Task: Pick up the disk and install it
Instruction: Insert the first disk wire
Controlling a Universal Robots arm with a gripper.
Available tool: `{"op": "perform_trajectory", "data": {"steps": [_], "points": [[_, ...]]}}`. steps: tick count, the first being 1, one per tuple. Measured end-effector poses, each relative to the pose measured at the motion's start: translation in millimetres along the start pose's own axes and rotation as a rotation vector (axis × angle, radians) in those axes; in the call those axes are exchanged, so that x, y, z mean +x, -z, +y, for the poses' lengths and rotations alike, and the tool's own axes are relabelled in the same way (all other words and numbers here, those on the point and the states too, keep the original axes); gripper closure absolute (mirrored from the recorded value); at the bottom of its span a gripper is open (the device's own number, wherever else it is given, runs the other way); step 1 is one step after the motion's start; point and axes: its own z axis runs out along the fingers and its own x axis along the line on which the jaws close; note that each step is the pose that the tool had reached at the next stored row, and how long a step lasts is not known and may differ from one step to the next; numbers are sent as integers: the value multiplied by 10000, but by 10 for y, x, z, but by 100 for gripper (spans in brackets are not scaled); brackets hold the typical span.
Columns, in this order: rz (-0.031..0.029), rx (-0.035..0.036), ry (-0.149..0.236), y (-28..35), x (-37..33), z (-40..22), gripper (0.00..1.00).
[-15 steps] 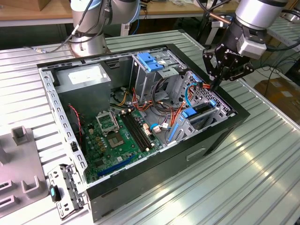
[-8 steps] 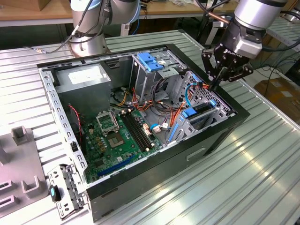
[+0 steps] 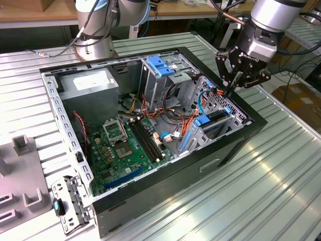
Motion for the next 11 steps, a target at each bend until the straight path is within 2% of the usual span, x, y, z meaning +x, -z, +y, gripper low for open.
{"op": "perform_trajectory", "data": {"steps": [2, 11], "points": [[6, -9, -505, 0, -1, 1, 83], [18, -27, -1446, -1, -3, 3, 83]]}}
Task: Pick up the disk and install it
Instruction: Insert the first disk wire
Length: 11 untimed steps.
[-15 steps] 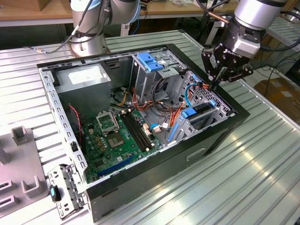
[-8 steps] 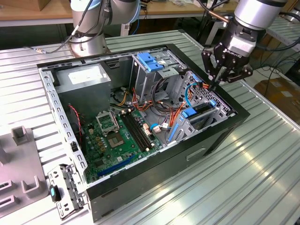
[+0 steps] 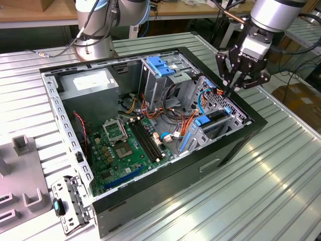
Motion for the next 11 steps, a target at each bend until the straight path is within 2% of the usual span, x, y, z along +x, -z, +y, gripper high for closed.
{"op": "perform_trajectory", "data": {"steps": [6, 11], "points": [[6, -8, -469, 0, -7, 10, 83], [26, -18, -637, -2, -39, 63, 83]]}}
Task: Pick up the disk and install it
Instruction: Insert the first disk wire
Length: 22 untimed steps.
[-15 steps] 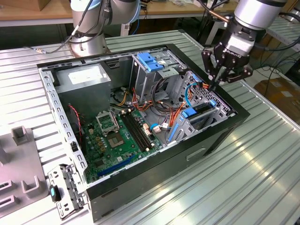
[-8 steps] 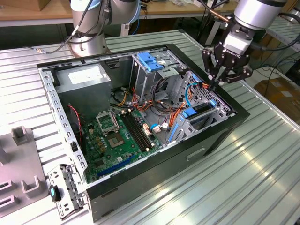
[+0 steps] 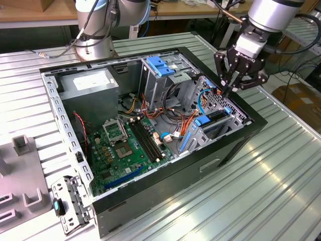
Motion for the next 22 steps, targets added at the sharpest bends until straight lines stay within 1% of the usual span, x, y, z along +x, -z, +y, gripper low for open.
{"op": "perform_trajectory", "data": {"steps": [6, 9, 10, 12, 14, 16, 17, 18, 20, 21, 22], "points": [[12, -18, -802, -6, -1, 1, 83], [20, -31, -1373, -18, -1, 1, 83], [23, -34, -1458, -25, -8, 18, 83], [24, -34, -1496, -33, -50, 108, 83], [27, -39, -1733, -41, -53, 114, 83], [33, -48, -2122, -51, -53, 115, 83], [36, -55, -2459, -67, -53, 115, 83], [44, -60, -2651, -78, -54, 115, 83], [49, -64, -2758, -95, -50, 117, 83], [57, -67, -2763, -108, -28, 128, 83], [57, -67, -2752, -143, -10, 184, 83]]}}
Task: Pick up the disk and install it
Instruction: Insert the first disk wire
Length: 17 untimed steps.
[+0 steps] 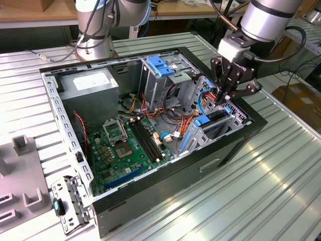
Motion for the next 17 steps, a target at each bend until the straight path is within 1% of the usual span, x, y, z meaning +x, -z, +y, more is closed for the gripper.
{"op": "perform_trajectory", "data": {"steps": [2, 4, 7, 11, 13, 14, 15, 16, 17], "points": [[-2, 0, 0, -18, 55, 52, 83], [-2, 0, 0, -22, 67, 67, 83], [0, -1, -36, -31, 68, 72, 83], [0, -7, -293, -53, 86, 75, 83], [3, -6, -296, -53, 88, 82, 83], [4, 3, -295, -53, 88, 85, 83], [8, 54, -297, -52, 90, 93, 83], [12, 87, -298, -51, 95, 94, 83], [13, 106, -298, -51, 100, 94, 83]]}}
